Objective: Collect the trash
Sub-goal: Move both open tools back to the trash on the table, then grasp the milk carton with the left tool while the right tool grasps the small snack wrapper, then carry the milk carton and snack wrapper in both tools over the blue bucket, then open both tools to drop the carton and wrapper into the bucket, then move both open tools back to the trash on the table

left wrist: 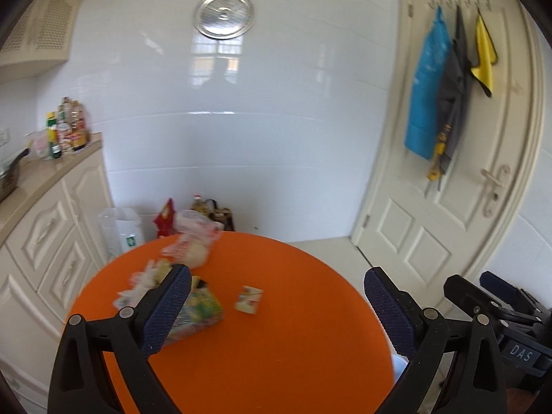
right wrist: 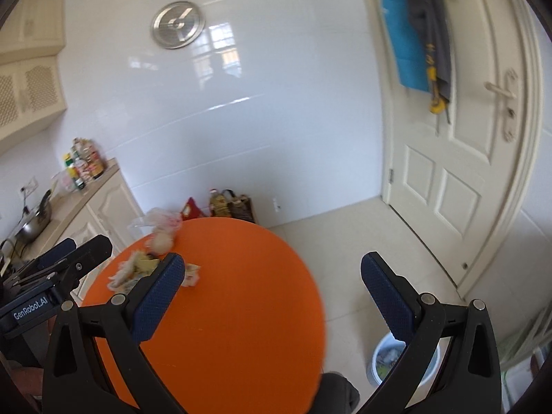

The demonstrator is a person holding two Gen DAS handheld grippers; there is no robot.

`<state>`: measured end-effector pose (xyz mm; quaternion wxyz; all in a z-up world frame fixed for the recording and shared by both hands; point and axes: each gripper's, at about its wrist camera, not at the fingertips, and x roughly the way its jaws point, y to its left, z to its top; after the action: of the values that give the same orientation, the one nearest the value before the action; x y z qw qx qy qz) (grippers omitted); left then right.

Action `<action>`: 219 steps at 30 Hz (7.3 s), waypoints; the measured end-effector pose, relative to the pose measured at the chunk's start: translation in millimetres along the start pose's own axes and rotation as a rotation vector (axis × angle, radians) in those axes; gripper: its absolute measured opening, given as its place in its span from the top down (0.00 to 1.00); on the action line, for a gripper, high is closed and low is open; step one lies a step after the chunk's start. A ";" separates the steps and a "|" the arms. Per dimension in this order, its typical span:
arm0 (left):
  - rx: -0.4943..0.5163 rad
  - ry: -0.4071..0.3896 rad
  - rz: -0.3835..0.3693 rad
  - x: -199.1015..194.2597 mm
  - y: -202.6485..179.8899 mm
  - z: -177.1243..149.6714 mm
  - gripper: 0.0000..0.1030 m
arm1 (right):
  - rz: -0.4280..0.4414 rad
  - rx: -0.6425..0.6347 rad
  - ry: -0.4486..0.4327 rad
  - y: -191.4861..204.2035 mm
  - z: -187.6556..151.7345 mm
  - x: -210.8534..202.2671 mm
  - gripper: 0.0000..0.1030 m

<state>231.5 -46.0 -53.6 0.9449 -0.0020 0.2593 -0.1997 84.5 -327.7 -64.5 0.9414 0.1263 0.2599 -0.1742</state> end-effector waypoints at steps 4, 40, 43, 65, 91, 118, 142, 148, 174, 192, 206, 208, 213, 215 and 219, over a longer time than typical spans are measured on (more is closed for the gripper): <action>-0.043 -0.036 0.065 -36.9 32.6 -19.7 0.04 | 0.037 -0.064 -0.026 39.9 -0.5 -1.3 0.00; 0.315 0.304 0.036 171.2 37.8 -70.1 0.04 | 0.012 -0.169 0.258 104.7 -45.8 160.1 0.00; 0.374 0.313 -0.011 193.4 26.2 -66.0 0.06 | 0.011 -0.163 0.284 107.0 -48.9 174.6 0.00; 0.107 0.334 -0.039 207.0 37.3 -68.6 0.54 | 0.029 -0.181 0.417 130.3 -78.1 272.9 0.42; 0.094 0.348 0.039 191.2 6.0 -97.8 0.57 | 0.159 -0.090 0.378 56.9 -99.2 167.7 0.72; 0.221 0.115 -0.208 124.3 -134.4 -33.3 0.58 | 0.062 0.062 0.118 -65.6 -50.1 40.6 0.72; 0.426 0.520 -0.592 297.3 -326.2 -63.3 0.58 | -0.307 0.401 0.173 -335.4 -109.9 -0.4 0.72; 0.419 0.721 -0.593 377.3 -359.0 -87.8 0.58 | -0.324 0.477 0.317 -376.2 -157.4 52.1 0.72; 0.438 0.768 -0.406 460.3 -396.2 -79.5 0.12 | -0.378 0.661 0.411 -420.0 -202.3 101.8 0.00; 0.311 0.300 -0.358 256.8 -246.1 -17.1 0.06 | -0.286 0.435 0.158 -269.0 -78.9 22.2 0.00; 0.098 0.091 -0.126 95.3 -53.6 -6.0 0.05 | -0.081 0.137 0.046 -78.6 -17.7 12.0 0.00; 0.073 0.065 -0.093 74.3 -34.0 -9.3 0.05 | -0.048 0.097 0.029 -51.3 -12.7 11.6 0.00; 0.011 0.008 -0.005 23.9 7.2 -25.3 0.04 | 0.030 0.024 -0.001 4.5 -7.7 9.9 0.00; -0.008 -0.013 0.030 6.8 18.9 -34.8 0.03 | 0.061 -0.006 -0.012 27.3 -7.8 8.2 0.00; -0.052 -0.054 0.098 -31.0 42.9 -57.9 0.01 | 0.118 -0.063 -0.028 68.8 -9.7 5.5 0.00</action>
<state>194.9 11.0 -93.2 0.9598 -0.0191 0.2386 -0.1463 111.7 -263.5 -65.4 0.9571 0.1093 0.2439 -0.1119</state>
